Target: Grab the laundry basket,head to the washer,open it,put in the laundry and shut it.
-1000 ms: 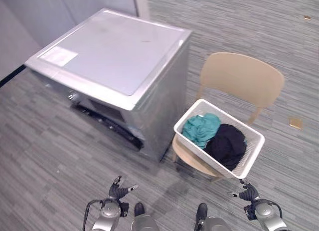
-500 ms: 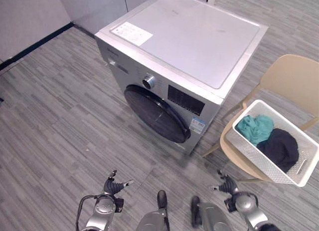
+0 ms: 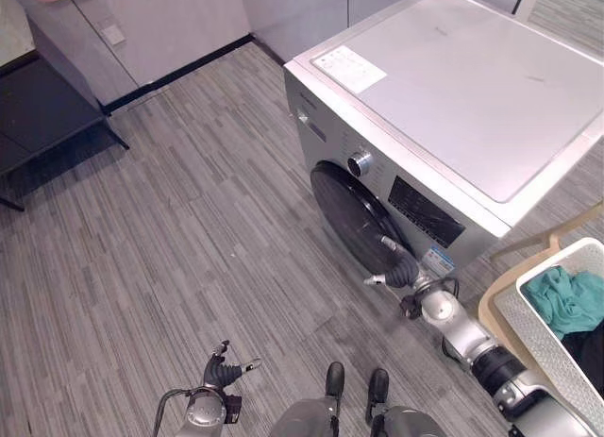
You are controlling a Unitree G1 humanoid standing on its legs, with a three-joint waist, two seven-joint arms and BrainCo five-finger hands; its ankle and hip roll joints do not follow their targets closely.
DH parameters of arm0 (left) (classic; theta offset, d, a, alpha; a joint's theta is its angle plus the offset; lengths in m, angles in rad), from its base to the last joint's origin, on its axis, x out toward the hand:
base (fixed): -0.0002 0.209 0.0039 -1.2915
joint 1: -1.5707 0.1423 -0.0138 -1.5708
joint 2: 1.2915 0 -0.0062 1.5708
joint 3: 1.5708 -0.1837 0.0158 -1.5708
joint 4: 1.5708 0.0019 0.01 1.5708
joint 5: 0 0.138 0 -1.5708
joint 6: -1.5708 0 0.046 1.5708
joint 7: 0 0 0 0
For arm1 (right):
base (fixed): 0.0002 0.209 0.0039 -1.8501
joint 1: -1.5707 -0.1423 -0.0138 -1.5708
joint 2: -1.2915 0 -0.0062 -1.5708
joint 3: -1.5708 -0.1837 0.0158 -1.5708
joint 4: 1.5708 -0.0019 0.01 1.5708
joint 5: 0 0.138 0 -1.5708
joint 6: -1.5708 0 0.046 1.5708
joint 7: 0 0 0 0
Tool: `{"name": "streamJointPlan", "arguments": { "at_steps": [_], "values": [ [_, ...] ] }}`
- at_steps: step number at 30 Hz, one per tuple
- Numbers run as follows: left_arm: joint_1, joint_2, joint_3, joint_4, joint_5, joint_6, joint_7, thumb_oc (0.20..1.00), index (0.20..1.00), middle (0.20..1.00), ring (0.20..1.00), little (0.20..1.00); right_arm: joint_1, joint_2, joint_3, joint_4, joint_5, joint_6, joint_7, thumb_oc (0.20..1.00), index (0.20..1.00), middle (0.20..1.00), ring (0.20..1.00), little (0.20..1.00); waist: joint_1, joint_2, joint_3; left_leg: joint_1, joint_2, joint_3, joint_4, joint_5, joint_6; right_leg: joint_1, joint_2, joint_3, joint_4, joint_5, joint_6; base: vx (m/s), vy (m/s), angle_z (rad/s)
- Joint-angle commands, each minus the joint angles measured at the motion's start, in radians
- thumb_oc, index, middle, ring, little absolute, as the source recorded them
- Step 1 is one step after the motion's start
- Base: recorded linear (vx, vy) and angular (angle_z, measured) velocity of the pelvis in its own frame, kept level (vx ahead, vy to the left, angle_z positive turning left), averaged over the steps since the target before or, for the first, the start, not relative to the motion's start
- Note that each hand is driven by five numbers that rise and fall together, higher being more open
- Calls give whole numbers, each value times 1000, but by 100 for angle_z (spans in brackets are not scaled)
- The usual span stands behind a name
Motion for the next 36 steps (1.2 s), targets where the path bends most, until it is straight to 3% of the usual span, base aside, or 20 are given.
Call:
{"name": "streamJointPlan", "arguments": {
  "at_steps": [1,6,7,14,21,29,35,36],
  "values": [
    [-22,26,-6,-12,10,-48,32,1000,1000,1000,1000,1000,46,-28,-39,-78,-28,-31,-79,1000,1000,1000,1000,1000,-7,-47,-15,6,8,46,-4,-53,-27,16,-56,56,-19,-53,112,15,30,10],
    [-25,32,-18,-22,15,-51,26,1000,1000,1000,1000,1000,54,-26,-39,-60,-14,-31,-81,1000,1000,1000,1000,1000,0,-47,0,-3,11,45,-6,-54,-26,6,-59,60,-26,-43,116,-44,10,-2],
    [-60,39,-37,-24,0,-58,29,1000,1000,1000,1000,1000,8,-4,-13,18,8,-24,-83,1000,1000,1000,1000,1000,15,-44,29,-52,9,47,2,-45,-27,-40,-63,63,-22,-26,121,-212,19,-9],
    [-143,52,-73,-13,-59,-80,42,1000,1000,1000,1000,1000,-95,80,49,209,122,-14,-54,1000,1000,1000,1000,1000,50,-32,67,-177,7,45,23,-5,-36,-157,-69,68,-9,9,119,-110,31,-5],
    [-154,50,-87,-9,-86,-79,53,1000,1000,1000,1000,1000,-165,227,226,55,287,-55,68,1000,1000,1000,1000,1000,96,-38,90,-171,6,33,12,6,-44,-151,-72,57,-2,4,118,5,10,-3],
    [-194,48,-137,11,-126,-100,58,1000,1000,1000,1000,1000,-385,333,315,-86,406,-117,92,1000,1000,1000,1000,1000,137,-61,94,-163,3,15,22,-4,-45,-129,-73,39,-5,-1,115,9,-16,-3],
    [-213,56,-162,18,-119,-103,53,1000,1000,1000,1000,1000,-433,335,321,-66,375,-120,67,1000,1000,1000,1000,1000,156,-73,96,-161,1,-4,25,-6,-44,-117,-74,24,-10,-3,116,4,-31,30],
    [-220,65,-167,7,-113,-106,51,1000,1000,1000,1000,1000,-436,296,292,-34,352,-111,36,1000,1000,1000,1000,1000,155,-76,103,-168,1,-9,25,-3,-44,-120,-76,18,-10,2,119,-16,-15,44]
  ]
}}
